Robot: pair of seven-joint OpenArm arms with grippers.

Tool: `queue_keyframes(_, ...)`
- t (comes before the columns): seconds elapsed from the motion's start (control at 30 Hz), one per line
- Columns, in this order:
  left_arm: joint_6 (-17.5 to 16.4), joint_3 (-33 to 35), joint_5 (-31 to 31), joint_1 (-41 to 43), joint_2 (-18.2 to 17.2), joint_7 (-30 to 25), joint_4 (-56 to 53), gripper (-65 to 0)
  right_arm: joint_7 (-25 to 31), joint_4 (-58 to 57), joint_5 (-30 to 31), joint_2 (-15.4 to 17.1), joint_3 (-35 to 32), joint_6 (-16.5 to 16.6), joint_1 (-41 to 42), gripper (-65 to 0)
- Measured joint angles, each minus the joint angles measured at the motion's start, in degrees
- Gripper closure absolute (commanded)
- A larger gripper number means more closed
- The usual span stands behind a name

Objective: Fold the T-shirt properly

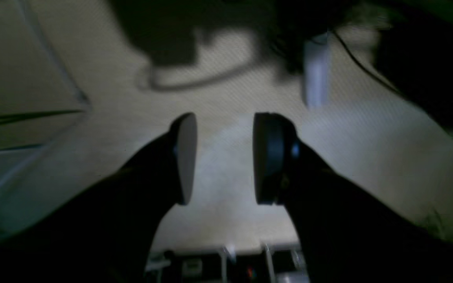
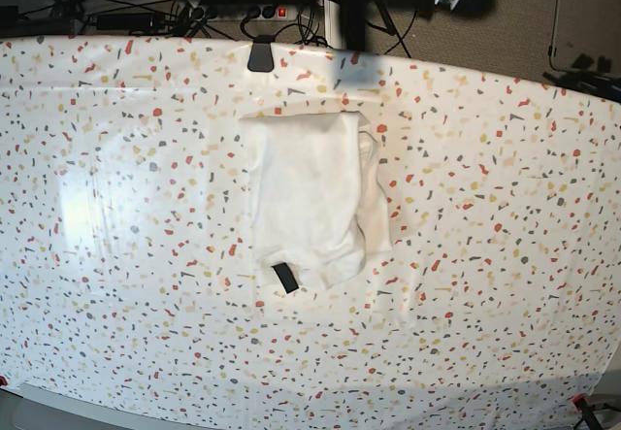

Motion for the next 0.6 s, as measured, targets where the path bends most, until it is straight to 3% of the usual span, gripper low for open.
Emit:
queue_keyframes(0.17, 0.09, 0.04, 2.89, -0.24, 2.56, -0.63, -0.09, -22.5, 1.75, 0.00, -0.52, 0.00, -3.34, 0.00, 0.00, -27.4)
queue_keyframes(0.23, 0.24, 0.04, 3.32, -0.50, 3.02, -2.14, 0.07, -22.5, 4.92, 0.00, -3.30, -0.02, -4.09, -0.02, -0.04, -27.4)
queue_keyframes(0.53, 0.24, 0.04, 3.50, -0.31, 3.10, -1.81, -3.69, -22.5, 9.86, 0.00, -4.26, -1.11, -4.44, 0.00, -0.59, -27.4)
queue_keyframes(0.6, 0.26, 0.04, 3.50, -0.28, 3.13, -1.99, -4.50, -22.5, 11.76, 0.00, -6.82, -1.09, -4.44, -0.02, -0.61, -27.4)
